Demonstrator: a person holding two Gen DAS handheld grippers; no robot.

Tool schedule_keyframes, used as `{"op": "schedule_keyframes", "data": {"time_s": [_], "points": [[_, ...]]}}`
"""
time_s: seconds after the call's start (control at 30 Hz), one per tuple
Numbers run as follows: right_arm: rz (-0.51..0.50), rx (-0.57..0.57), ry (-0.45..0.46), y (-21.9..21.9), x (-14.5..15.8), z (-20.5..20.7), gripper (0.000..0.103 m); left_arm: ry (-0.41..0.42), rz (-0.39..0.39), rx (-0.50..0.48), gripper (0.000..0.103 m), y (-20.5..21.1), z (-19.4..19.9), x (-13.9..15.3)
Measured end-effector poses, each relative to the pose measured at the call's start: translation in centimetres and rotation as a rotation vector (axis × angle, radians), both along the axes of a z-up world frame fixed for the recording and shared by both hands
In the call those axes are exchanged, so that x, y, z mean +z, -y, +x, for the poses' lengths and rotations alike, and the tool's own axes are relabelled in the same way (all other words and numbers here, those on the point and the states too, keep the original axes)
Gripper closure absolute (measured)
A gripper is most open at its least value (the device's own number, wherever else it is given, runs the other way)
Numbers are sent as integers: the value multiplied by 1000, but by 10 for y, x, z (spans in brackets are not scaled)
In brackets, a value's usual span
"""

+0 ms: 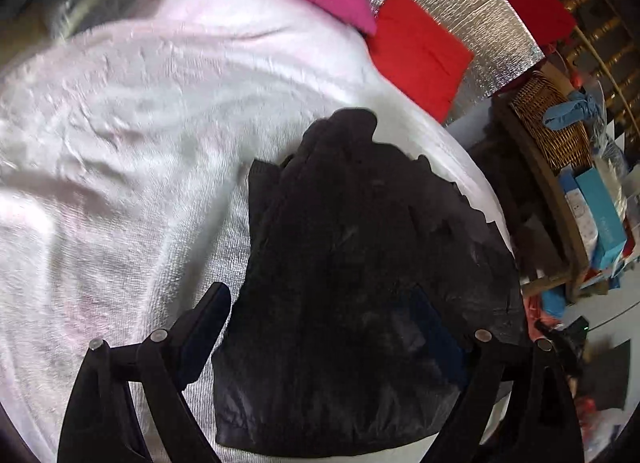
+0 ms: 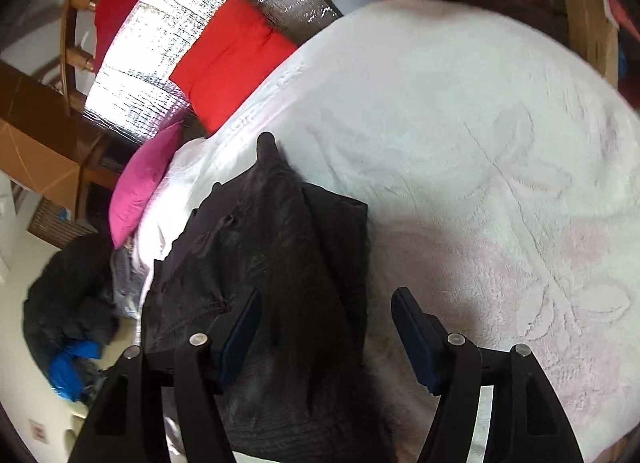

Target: Fold large clothes

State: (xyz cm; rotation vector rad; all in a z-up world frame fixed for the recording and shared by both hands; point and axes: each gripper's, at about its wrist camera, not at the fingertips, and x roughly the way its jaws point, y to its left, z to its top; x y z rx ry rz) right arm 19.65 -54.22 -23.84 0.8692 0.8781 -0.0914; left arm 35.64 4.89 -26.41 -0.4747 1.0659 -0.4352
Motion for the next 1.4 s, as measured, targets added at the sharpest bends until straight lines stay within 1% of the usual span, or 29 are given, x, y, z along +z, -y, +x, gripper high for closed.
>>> {"op": "schedule_keyframes", "data": {"time_s": [0.07, 0.1, 0.13, 0.17, 0.27, 0.33, 0.43, 0.47, 0.53, 0.57, 0.63, 0.7, 0.77, 0.83, 0.9, 0.93, 0.97, 1.0, 1.03, 1.07, 1.1, 1.13, 1.17, 1.2, 1.3, 1.4], "points": [[22, 9, -5, 8, -9, 0, 29, -1, 9, -11, 12, 2, 1, -4], [43, 13, -7, 11, -14, 0, 29, -9, 3, -37, 12, 4, 3, -6], [66, 18, -7, 16, -18, -2, 29, -19, -10, -58, 12, 6, 5, -9], [111, 36, -1, 19, -24, -1, 29, -21, -20, -66, 12, 8, 6, -11], [190, 76, 32, 22, -32, 2, 28, -38, -81, -118, 11, 15, 10, -14], [222, 100, 29, 21, -37, 7, 24, -36, -80, -139, 10, 19, 13, -16], [233, 146, 7, 13, -45, 20, 23, -47, -105, -152, 9, 22, 15, -17], [229, 156, 2, 11, -47, 24, 20, -48, -114, -157, 8, 23, 17, -17], [219, 167, 21, 8, -45, 29, 13, -45, -131, -175, 5, 26, 21, -19], [228, 174, 34, 7, -45, 32, 12, -45, -133, -183, 4, 28, 22, -20], [273, 192, 58, 3, -49, 37, 12, -45, -116, -203, 2, 32, 22, -22], [276, 226, 65, -5, -49, 46, 12, -42, -85, -220, 1, 36, 24, -26], [221, 265, 57, -22, -46, 59, 12, -30, -58, -231, 0, 41, 22, -27], [161, 273, 55, -34, -41, 66, 12, -14, -21, -236, 0, 49, 21, -25], [161, 260, 74, -38, -38, 69, 13, 3, -30, -231, 0, 51, 19, -23], [162, 253, 82, -39, -37, 70, 18, 7, -40, -224, 0, 51, 20, -21], [147, 246, 84, -41, -34, 71, 28, 9, -47, -209, 1, 51, 21, -20], [125, 244, 82, -44, -32, 72, 36, 14, -59, -195, 2, 50, 21, -19], [87, 246, 75, -48, -30, 74, 53, 26, -69, -182, 5, 50, 22, -16], [45, 246, 78, -52, -25, 76, 56, 51, -77, -167, 14, 49, 22, -13], [17, 246, 82, -55, -22, 77, 58, 74, -71, -156, 28, 49, 22, -9], [-5, 245, 90, -57, -18, 79, 61, 94, -59, -148, 36, 49, 23, -6], [-24, 240, 105, -59, -12, 83, 63, 112, -45, -132, 51, 49, 25, -3], [-34, 233, 116, -58, -9, 84, 63, 114, -50, -113, 59, 46, 27, -2], [-60, 202, 173, -55, 4, 94, 67, 113, -109, -66, 69, 38, 36, -2], [-67, 175, 214, -50, 13, 107, 68, 161, -88, -51, 70, 42, 39, 5]]}}
